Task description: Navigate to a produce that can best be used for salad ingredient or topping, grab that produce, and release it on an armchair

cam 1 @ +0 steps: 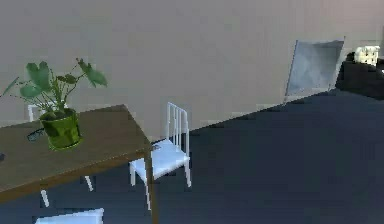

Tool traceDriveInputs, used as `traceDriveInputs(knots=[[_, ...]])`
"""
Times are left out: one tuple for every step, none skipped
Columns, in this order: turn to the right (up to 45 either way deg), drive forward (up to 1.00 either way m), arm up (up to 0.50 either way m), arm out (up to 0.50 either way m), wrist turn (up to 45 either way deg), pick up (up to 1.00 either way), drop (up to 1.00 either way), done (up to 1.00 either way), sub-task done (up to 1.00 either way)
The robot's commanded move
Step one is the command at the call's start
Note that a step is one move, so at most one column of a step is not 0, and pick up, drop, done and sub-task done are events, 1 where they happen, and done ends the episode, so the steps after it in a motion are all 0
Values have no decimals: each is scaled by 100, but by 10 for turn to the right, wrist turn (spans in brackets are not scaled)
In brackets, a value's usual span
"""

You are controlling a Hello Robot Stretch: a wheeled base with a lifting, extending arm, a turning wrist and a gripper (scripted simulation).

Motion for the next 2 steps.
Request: traceDriveInputs(knots=[[450, 0, 0, 0, 0, 0, 0, 0, 0], [120, 0, 0, 0, 0, 0, 0, 0, 0]])
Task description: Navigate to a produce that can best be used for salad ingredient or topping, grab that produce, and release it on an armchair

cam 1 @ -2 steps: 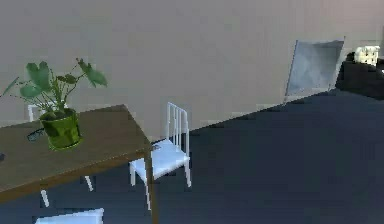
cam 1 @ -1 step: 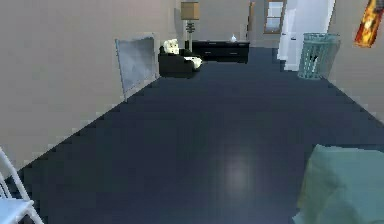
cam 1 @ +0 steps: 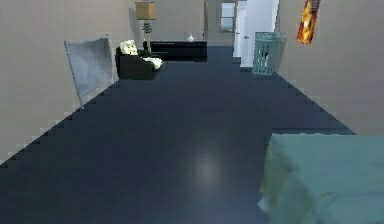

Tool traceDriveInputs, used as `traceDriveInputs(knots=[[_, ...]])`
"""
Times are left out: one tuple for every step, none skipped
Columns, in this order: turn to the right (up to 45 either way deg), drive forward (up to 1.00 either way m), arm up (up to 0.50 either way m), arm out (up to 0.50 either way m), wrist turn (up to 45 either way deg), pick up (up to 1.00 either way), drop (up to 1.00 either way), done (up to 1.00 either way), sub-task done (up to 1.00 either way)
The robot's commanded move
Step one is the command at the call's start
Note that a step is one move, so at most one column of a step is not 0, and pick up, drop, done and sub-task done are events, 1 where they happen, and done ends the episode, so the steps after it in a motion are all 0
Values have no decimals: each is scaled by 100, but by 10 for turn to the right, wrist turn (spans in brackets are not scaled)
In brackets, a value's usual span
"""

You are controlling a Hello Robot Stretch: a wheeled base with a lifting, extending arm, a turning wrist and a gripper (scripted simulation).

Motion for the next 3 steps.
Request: traceDriveInputs(knots=[[30, 0, 0, 0, 0, 0, 0, 0, 0], [0, 100, 0, 0, 0, 0, 0, 0, 0], [0, 55, 0, 0, 0, 0, 0, 0, 0]])
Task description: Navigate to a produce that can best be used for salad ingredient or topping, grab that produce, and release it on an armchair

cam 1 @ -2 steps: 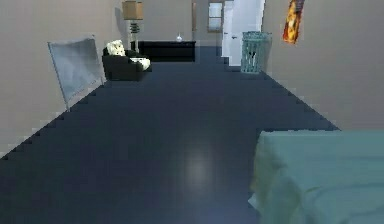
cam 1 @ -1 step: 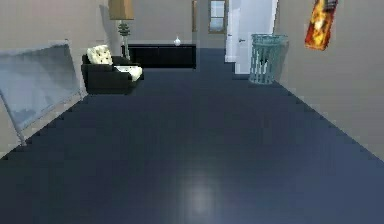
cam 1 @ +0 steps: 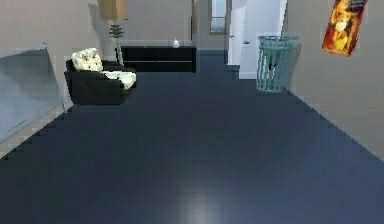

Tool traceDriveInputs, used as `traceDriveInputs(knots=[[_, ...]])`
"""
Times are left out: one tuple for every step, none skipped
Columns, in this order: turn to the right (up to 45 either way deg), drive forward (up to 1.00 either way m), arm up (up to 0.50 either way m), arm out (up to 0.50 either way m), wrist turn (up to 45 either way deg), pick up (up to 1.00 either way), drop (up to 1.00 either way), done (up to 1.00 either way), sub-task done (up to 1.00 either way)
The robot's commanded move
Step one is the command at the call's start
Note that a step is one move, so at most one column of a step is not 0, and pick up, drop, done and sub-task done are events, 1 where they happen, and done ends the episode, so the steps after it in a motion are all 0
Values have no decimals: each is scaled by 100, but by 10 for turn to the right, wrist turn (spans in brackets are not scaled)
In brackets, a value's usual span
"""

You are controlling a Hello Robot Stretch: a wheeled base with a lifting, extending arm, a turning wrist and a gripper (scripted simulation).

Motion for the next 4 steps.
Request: traceDriveInputs(knots=[[60, 0, 0, 0, 0, 0, 0, 0, 0], [0, 100, 0, 0, 0, 0, 0, 0, 0], [0, 100, 0, 0, 0, 0, 0, 0, 0], [0, 100, 0, 0, 0, 0, 0, 0, 0]])
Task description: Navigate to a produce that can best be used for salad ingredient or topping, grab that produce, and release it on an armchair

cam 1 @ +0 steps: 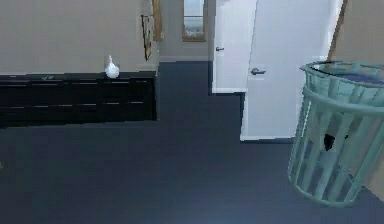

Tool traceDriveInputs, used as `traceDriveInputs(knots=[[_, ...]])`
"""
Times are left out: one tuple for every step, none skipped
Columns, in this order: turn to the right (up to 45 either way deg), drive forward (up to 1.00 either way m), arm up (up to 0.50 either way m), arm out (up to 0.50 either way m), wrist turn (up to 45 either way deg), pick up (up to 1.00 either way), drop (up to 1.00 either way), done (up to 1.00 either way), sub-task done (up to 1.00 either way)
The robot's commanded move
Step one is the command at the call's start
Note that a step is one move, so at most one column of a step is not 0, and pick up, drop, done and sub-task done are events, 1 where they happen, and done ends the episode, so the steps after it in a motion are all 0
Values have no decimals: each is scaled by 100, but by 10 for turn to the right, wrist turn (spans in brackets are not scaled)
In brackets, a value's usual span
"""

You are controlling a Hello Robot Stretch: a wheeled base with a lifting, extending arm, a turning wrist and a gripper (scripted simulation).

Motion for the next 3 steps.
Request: traceDriveInputs(knots=[[0, 100, 0, 0, 0, 0, 0, 0, 0], [0, 100, 0, 0, 0, 0, 0, 0, 0], [0, 35, 0, 0, 0, 0, 0, 0, 0]])
